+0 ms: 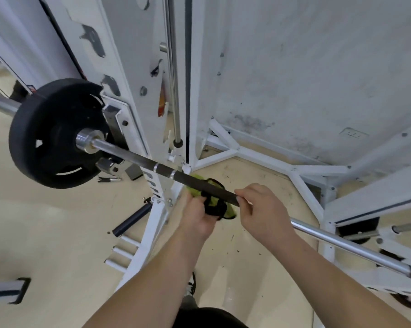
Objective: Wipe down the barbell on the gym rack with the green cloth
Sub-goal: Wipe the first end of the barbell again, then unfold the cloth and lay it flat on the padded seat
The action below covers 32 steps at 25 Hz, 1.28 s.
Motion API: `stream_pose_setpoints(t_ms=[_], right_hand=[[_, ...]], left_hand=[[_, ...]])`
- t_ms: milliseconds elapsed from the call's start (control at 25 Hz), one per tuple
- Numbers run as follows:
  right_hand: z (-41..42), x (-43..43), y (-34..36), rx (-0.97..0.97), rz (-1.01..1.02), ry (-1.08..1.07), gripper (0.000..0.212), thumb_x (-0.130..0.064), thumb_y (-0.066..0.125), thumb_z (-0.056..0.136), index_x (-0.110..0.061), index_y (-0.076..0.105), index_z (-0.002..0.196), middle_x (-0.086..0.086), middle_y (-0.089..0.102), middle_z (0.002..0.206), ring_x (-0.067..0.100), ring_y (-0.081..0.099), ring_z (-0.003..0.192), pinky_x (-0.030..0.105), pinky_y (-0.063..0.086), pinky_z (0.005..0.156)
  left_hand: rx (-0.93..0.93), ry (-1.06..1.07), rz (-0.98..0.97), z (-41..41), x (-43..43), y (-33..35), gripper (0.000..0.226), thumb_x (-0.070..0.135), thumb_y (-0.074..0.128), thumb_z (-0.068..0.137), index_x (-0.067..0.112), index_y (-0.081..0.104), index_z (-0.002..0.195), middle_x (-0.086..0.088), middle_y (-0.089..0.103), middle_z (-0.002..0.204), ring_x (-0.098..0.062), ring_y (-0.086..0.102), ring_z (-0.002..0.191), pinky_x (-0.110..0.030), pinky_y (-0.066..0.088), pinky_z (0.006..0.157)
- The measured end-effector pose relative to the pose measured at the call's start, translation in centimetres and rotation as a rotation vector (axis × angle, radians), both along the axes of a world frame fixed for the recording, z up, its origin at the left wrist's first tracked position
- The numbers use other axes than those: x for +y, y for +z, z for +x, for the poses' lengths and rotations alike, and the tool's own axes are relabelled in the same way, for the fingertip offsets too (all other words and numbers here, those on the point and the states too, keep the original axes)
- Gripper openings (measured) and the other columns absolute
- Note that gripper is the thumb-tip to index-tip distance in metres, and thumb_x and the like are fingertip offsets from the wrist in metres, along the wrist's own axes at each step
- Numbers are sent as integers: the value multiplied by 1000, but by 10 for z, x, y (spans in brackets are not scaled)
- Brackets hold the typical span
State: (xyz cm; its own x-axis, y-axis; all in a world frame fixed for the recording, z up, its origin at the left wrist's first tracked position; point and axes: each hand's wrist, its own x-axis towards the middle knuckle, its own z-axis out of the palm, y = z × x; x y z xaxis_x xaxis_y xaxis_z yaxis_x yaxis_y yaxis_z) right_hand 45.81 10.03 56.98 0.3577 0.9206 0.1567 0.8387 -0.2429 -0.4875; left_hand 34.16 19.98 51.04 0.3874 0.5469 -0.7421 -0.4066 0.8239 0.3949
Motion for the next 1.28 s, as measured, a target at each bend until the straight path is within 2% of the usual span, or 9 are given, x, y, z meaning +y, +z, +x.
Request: stream_pose_setpoints(t_ms=[280,400,520,640,760,920,1000,1120,1280], right_hand=[[14,-95,11,142,-39,-17,22,-29,53,102,-26,74,104,-10,62,84,14,59,82,34,53,73],[17,-128,8,360,-151,-65,37,-40,45,105,-35,59,70,-7,54,68,10,53,66,35,46,66],[9,-142,-1,579,-214,-111,18,-32,57,101,-36,73,108,-13,67,95,2,59,76,24,46,75],[-5,-141,-3,848,-310,-112,48,-22,65,95,-30,57,142,-8,62,130,5,64,101,25,50,88],[-11,-138,9,1238,-367,-43,53,-14,66,92,-31,58,141,-4,65,134,20,66,115,38,50,96],[-14,-137,26,1506,-406,188,37,-13,55,93,-13,69,127,10,73,113,27,67,98,43,47,84],[-17,-134,23,1516,-340,114,32,-20,60,96,-10,71,125,13,75,116,31,71,103,47,52,92],[-31,-131,13,1249,-215,-46,15,-22,74,93,-13,73,105,13,78,102,34,75,99,46,60,85],[-65,-119,12,1067,-301,-20,17,-34,74,92,-18,70,97,6,77,99,26,74,96,44,58,89]], left_hand=[[123,-581,232,-15,-87,7,47,-8,43,98,17,69,128,-18,72,127,-35,69,117,-50,54,104],[86,-430,199,-31,-116,14,38,1,49,99,20,71,124,-19,72,125,-37,69,115,-48,55,101],[80,-457,293,-51,-143,30,33,13,61,97,18,69,129,-21,69,130,-41,65,122,-52,50,107],[-11,-520,441,-71,-166,50,53,21,74,88,10,60,139,-26,64,135,-43,62,125,-53,48,109],[45,-535,577,-87,-178,72,64,10,83,77,7,59,136,-26,66,129,-41,66,115,-53,52,102],[130,-430,535,-88,-182,91,49,24,77,87,6,64,131,-19,71,125,-35,69,113,-48,53,103],[210,-448,486,-90,-179,93,47,41,64,97,9,65,132,-13,73,126,-28,70,117,-42,53,104],[476,-604,503,-104,-169,89,50,56,46,104,18,69,127,-4,77,119,-22,73,111,-40,55,101],[563,-586,535,-144,-151,79,36,47,49,105,23,71,120,10,76,117,-3,68,111,-20,50,95]])
